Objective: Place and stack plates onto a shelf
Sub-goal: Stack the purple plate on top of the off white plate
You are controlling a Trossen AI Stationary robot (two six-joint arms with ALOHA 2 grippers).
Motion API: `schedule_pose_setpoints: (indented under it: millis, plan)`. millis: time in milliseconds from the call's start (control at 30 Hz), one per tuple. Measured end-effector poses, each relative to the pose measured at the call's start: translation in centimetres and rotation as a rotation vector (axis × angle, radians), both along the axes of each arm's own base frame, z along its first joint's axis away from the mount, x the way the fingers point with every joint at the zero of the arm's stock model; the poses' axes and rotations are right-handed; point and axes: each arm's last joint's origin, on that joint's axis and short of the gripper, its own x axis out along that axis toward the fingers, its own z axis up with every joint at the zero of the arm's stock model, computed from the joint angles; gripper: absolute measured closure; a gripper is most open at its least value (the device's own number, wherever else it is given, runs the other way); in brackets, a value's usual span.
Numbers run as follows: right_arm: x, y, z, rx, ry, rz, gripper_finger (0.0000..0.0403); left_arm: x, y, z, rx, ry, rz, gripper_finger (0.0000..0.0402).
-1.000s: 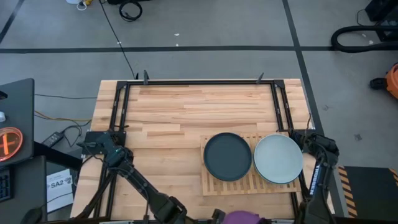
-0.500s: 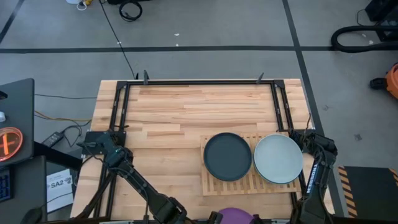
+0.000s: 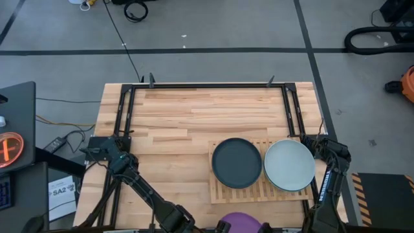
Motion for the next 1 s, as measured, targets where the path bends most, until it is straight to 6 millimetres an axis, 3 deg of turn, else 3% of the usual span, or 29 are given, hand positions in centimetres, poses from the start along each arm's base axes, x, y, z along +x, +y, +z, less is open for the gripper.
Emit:
schedule_pose_setpoints:
  millis: [533, 867, 1000]
  plan:
    - [0.13, -0.13, -0.06, -0.009, 0.0, -0.005, 0.0371, -0.01, -0.01, -0.02, 0.005, 0.001, -0.02, 0.0378]
    - [0.23, -0.16, -0.08, 0.001, 0.016, 0.005, 0.0365, 0.02, 0.04, -0.04, 0.004, 0.004, -0.009, 0.0379]
    - [0.36, -0.19, -0.06, 0.009, 0.019, -0.002, 0.0341, 0.04, 0.09, -0.09, 0.008, 0.006, -0.002, 0.0382]
